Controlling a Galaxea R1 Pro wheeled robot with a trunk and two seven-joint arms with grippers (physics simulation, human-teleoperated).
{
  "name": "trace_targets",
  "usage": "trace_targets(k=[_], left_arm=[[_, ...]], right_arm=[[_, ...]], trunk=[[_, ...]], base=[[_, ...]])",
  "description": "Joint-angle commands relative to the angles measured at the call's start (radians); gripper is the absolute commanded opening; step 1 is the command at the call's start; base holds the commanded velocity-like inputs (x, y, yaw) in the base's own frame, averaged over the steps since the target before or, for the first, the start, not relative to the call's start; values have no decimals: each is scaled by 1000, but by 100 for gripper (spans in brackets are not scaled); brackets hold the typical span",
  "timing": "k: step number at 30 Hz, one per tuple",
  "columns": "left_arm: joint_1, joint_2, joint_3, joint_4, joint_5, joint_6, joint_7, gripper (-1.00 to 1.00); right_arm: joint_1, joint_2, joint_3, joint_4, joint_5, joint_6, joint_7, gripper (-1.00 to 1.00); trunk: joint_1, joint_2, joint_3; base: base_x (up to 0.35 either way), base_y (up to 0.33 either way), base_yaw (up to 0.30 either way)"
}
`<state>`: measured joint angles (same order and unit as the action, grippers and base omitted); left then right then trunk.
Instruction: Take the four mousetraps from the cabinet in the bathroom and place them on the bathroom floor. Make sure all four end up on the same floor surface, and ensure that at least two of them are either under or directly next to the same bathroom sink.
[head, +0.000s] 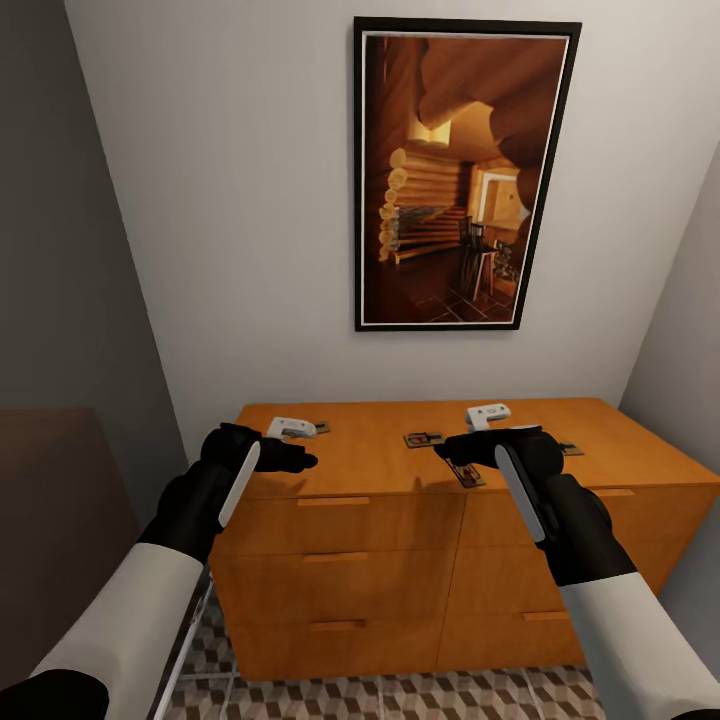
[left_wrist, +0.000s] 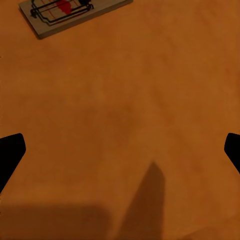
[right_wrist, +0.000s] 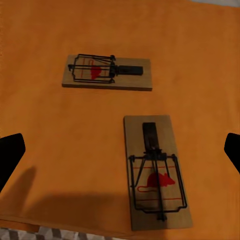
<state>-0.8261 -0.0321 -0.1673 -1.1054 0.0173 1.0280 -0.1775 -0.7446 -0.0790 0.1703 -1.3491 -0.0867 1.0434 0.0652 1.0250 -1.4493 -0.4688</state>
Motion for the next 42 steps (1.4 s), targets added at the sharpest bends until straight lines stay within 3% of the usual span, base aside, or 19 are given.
trace_targets(k=[1, 7, 10, 20, 42], left_arm=[[-1, 0, 0, -1, 2, 4, 0, 100], [2, -17, 0, 5, 6, -23, -1, 100], [4, -11, 0, 8, 6, -24, -1, 100], [8, 0, 1, 15, 17, -16, -1, 100], [8, 1, 2, 15, 29, -16, 0, 100]], right_arm=[[-1, -1, 1, -1, -6, 4, -4, 100], [-6, -25, -27, 28, 6, 4, -15, 100], [-4, -16, -42, 44, 4, 4, -15, 100], [0, -12, -29, 63, 15, 4, -17, 100], [0, -15, -65, -18, 25, 4, -18, 100]], trunk=[[0, -1, -1], [0, -1, -1], [0, -1, -1], [0, -1, -1], [0, -1, -1]], base=[[0, 0, 0], [0, 0, 0], [0, 0, 0], [0, 0, 0], [0, 0, 0]])
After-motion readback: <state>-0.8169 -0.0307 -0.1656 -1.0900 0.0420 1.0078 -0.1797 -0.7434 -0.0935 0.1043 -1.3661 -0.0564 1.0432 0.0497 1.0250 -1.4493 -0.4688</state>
